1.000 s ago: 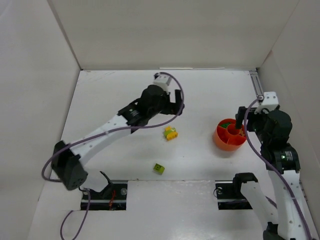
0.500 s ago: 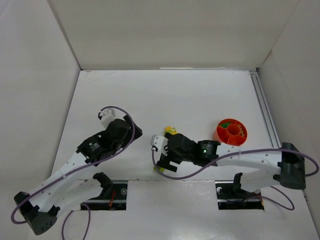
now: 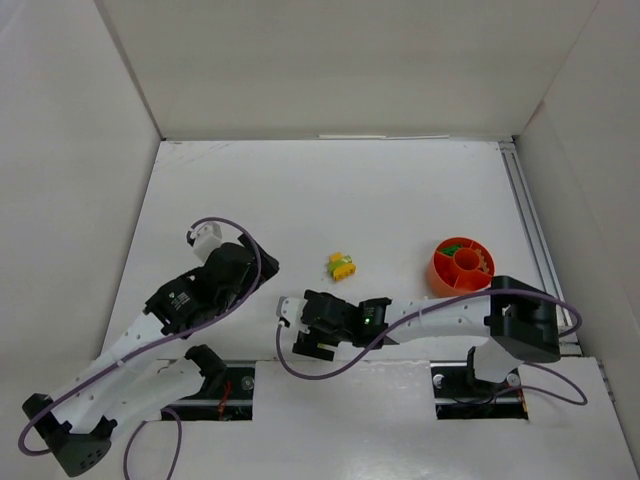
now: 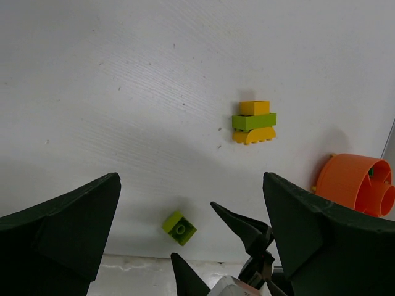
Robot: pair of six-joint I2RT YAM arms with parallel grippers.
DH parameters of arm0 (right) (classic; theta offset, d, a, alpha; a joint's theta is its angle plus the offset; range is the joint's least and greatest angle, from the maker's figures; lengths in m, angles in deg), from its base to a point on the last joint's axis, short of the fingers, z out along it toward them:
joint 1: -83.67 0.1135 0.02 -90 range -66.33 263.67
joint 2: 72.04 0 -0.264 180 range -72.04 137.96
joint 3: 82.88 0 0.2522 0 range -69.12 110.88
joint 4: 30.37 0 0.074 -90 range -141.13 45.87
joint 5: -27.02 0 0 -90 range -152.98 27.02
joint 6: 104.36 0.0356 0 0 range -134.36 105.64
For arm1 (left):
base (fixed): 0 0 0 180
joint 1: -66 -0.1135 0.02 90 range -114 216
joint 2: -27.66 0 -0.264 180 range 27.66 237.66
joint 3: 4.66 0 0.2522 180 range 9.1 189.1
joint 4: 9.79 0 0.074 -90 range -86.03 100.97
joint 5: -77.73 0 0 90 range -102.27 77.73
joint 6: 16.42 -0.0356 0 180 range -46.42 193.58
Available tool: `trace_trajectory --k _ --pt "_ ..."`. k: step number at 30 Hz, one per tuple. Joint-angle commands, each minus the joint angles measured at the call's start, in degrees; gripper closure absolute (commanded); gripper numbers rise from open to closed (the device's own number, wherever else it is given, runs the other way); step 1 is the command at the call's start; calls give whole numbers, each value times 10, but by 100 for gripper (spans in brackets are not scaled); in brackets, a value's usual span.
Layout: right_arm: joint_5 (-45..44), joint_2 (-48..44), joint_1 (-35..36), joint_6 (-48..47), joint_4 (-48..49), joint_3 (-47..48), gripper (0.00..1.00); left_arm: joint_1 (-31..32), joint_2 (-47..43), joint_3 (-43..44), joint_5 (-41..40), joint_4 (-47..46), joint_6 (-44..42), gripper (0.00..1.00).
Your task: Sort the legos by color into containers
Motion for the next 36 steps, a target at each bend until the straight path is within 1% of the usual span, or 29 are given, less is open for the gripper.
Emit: trace_trajectory --k 1,3,6,7,10,11,13,14,15,17,18,19,21,25,26,28,29,30,31,32,33,34,35,36 --pt "-7 7 4 7 40 7 6 -3 -2 -4 -14 7 -5 1" --pt "-14 12 10 13 40 1 7 -3 -2 -4 -14 7 -5 1" --pt "-27 33 10 26 47 -5 16 -3 -13 -9 -14 2 -5 1" --pt "-27 33 10 26 47 -5 16 -3 -14 -9 -14 2 -5 1" --pt "-33 49 10 31 52 -5 24 -3 -19 -9 -14 -3 -5 1" --pt "-33 49 10 37 52 -5 31 -3 -19 -15 -14 -3 -5 1" --pt "-40 54 10 43 52 -5 36 -3 -19 -15 -14 -3 -5 1" --pt "-53 54 10 49 52 -11 41 -3 -19 -15 -14 -3 -5 1" --pt "-58 44 10 49 52 -11 48 -3 -19 -15 -14 -3 -5 1" --pt "-68 32 10 54 52 -23 52 -3 -19 -15 -14 -8 -5 1" --pt "-73 17 10 60 52 -23 61 -3 -19 -21 -14 -8 -5 1" --pt "-73 9 10 66 52 -29 63 -3 -19 -21 -14 -8 -5 1" --pt "-103 -10 10 80 45 -34 66 -3 -19 -21 -14 -20 -10 1" --pt "-158 -75 10 112 -11 -34 68 -3 -14 -26 -2 -43 -27 1" --pt "-187 -87 5 124 -28 -34 68 -3 -8 -32 6 -51 -39 1" --pt "-212 -114 -27 148 -68 -34 68 -3 -2 -38 17 -82 -68 1" --pt "-218 -146 -44 173 -109 -34 68 -3 7 -38 17 -93 -77 1" --pt "-232 -165 -64 184 -130 -34 69 -3 12 -45 32 -103 -88 1" --pt "-239 -186 -105 193 -152 -34 69 -3 18 -45 38 -124 -107 1" --pt "-263 -233 -145 224 -205 -34 69 -3 32 -50 50 -136 -117 1" --pt "-272 -259 -145 235 -229 -34 69 -3 39 -50 55 -146 -128 1" --pt "-272 -287 -196 255 -253 -41 69 -3 46 -50 60 -158 -136 1" --pt "-272 -318 -226 262 -267 -41 69 -3 54 -50 60 -180 -152 1" --pt "-258 -380 -257 262 -273 -48 69 -3 70 -50 68 -189 -161 1"
